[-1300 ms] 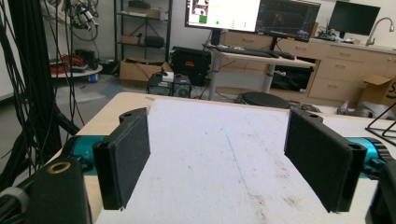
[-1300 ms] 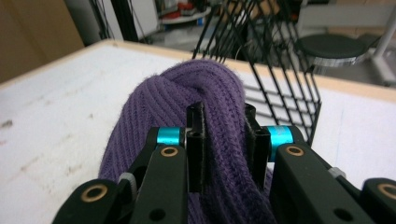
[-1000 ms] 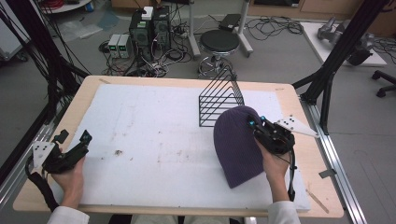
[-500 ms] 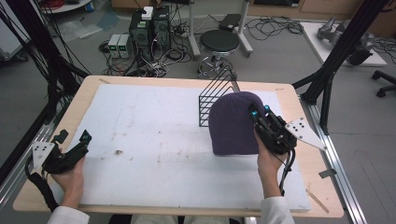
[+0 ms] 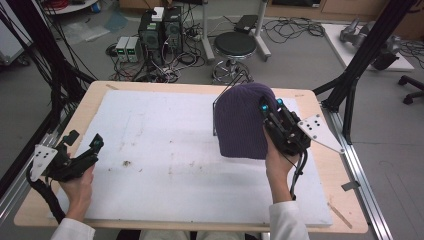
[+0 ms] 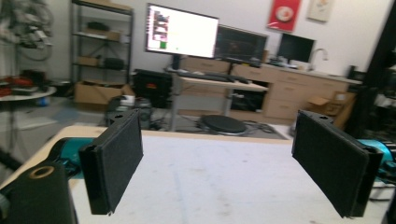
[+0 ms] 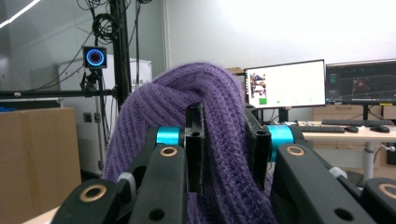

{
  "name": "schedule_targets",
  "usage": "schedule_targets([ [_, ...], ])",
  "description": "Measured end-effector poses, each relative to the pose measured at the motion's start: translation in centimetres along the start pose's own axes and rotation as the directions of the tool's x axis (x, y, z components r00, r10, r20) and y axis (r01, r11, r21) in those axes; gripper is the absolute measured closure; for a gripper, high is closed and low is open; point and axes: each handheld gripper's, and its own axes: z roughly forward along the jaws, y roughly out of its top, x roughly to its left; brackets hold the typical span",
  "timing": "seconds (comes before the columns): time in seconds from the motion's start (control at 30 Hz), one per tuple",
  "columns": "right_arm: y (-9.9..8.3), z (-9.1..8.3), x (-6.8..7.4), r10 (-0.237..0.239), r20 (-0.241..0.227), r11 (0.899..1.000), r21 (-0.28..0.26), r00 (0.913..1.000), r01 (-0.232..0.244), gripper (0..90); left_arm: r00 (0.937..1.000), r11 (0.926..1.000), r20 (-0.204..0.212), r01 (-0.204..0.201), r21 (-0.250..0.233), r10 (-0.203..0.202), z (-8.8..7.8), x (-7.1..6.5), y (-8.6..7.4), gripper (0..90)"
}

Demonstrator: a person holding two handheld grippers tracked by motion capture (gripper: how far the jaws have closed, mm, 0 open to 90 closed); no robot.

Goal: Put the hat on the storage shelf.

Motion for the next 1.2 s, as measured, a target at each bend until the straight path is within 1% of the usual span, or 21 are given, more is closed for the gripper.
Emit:
schedule_targets([
  [0.13, 0.3, 0.7, 0.6, 0.010, -0.012, 1.000, -0.007, 0.9999, -0.010, 75.1, 0.9980, 0.9995, 0.056, -0.028, -0.017, 0.029, 0.7, -1.3, 0.4, 20.8],
  [0.17, 0.4, 0.9, 0.9, 0.014, -0.018, 1.000, -0.007, 0.9997, -0.014, 75.2, 0.9970, 0.9995, 0.073, -0.026, -0.019, 0.027, 0.9, -1.6, 0.5, 21.0],
  [0.23, 0.6, 1.2, 1.3, 0.009, -0.019, 1.000, -0.011, 0.9998, -0.009, 75.1, 0.9956, 0.9996, 0.091, -0.019, -0.019, 0.020, 1.3, -2.0, 0.6, 21.4],
  [0.27, 0.8, 1.5, 1.7, 0.010, -0.029, 1.000, -0.013, 0.9995, -0.011, 75.1, 0.9946, 0.9997, 0.103, -0.016, -0.019, 0.018, 1.5, -2.2, 0.7, 21.6],
  [0.3, 0.8, 1.5, 1.7, 0.010, -0.029, 1.000, -0.013, 0.9995, -0.011, 75.1, 0.9934, 0.9997, 0.113, -0.016, -0.018, 0.018, 1.7, -2.4, 0.7, 21.6],
  [0.37, 1.1, 2.0, 2.3, 0.011, -0.043, 1.000, -0.020, 0.9990, -0.012, 75.1, 0.9905, 0.9998, 0.136, -0.016, -0.014, 0.018, 2.1, -2.9, 0.8, 21.7],
  [0.4, 1.1, 2.0, 2.3, 0.011, -0.043, 1.000, -0.020, 0.9990, -0.012, 75.1, 0.9886, 0.9999, 0.150, -0.012, -0.011, 0.013, 2.3, -3.1, 0.9, 21.7],
  [0.43, 1.2, 2.2, 2.7, -0.003, -0.059, 1.000, -0.026, 0.9983, 0.001, 75.1, 0.9856, 0.9999, 0.169, -0.012, -0.009, 0.014, 2.6, -3.4, 1.0, 21.8],
  [0.5, 1.2, 2.3, 2.9, -0.003, -0.061, 1.000, -0.025, 0.9981, 0.002, 75.0, 0.9808, 1.0000, 0.195, -0.001, -0.005, 0.002, 3.0, -3.8, 1.1, 22.0],
  [0.57, 1.2, 2.5, 3.3, -0.003, -0.068, 1.000, -0.028, 0.9977, 0.001, 75.0, 0.9738, 1.0000, 0.227, 0.004, -0.001, -0.004, 3.5, -4.5, 1.3, 22.1],
  [0.6, 1.1, 2.7, 3.5, 0.002, -0.070, 1.000, -0.025, 0.9975, -0.004, 75.0, 0.9716, 1.0000, 0.236, 0.003, 0.000, -0.003, 3.6, -4.7, 1.3, 22.3],
  [0.7, 1.0, 3.3, 4.0, 0.008, -0.079, 1.000, -0.027, 0.9969, -0.010, 75.0, 0.9604, 1.0000, 0.279, -0.004, -0.002, 0.004, 4.3, -6.0, 1.4, 22.4],
  [0.77, 0.9, 3.8, 4.4, 0.019, -0.083, 1.000, -0.022, 0.9964, -0.021, 75.0, 0.9527, 0.9999, 0.304, -0.014, -0.005, 0.014, 4.8, -6.9, 1.3, 22.6],
  [0.83, 0.8, 4.6, 5.0, 0.032, -0.096, 0.999, -0.018, 0.9948, -0.034, 75.0, 0.9493, 0.9997, 0.313, -0.025, -0.005, 0.026, 5.2, -7.8, 1.2, 22.6],
  [0.9, 0.9, 4.9, 5.3, 0.034, -0.104, 0.999, -0.016, 0.9940, -0.036, 75.0, 0.9424, 0.9986, 0.331, -0.053, -0.001, 0.050, 5.7, -8.8, 1.2, 22.7],
  [0.93, 0.9, 5.1, 5.6, 0.033, -0.111, 0.999, -0.018, 0.9932, -0.035, 75.0, 0.9403, 0.9981, 0.335, -0.062, 0.000, 0.058, 5.9, -9.3, 1.1, 22.6],
  [0.97, 0.9, 5.4, 5.8, 0.029, -0.116, 0.999, -0.017, 0.9928, -0.031, 75.0, 0.9349, 0.9979, 0.350, -0.064, 0.002, 0.059, 6.1, -9.9, 1.1, 22.6],
  [1.0, 0.9, 5.7, 6.1, 0.022, -0.121, 1.000, -0.018, 0.9924, -0.025, 74.9, 0.9314, 0.9981, 0.360, -0.061, 0.002, 0.056, 6.3, -10.2, 1.2, 22.7],
  [1.13, 0.7, 6.7, 7.1, 0.034, -0.151, 0.999, -0.016, 0.9879, -0.037, 75.0, 0.9116, 0.9996, 0.410, -0.027, 0.002, 0.024, 7.1, -11.6, 1.2, 23.1],
  [1.17, 0.7, 6.7, 7.1, 0.034, -0.151, 0.999, -0.016, 0.9879, -0.037, 75.0, 0.9050, 0.9998, 0.425, -0.021, 0.006, 0.017, 7.3, -12.0, 1.1, 23.1],
  [1.2, 0.7, 6.8, 7.3, 0.037, -0.158, 0.999, -0.018, 0.9868, -0.040, 74.9, 0.9015, 0.9999, 0.433, -0.016, 0.005, 0.012, 7.5, -12.2, 1.0, 23.1],
])
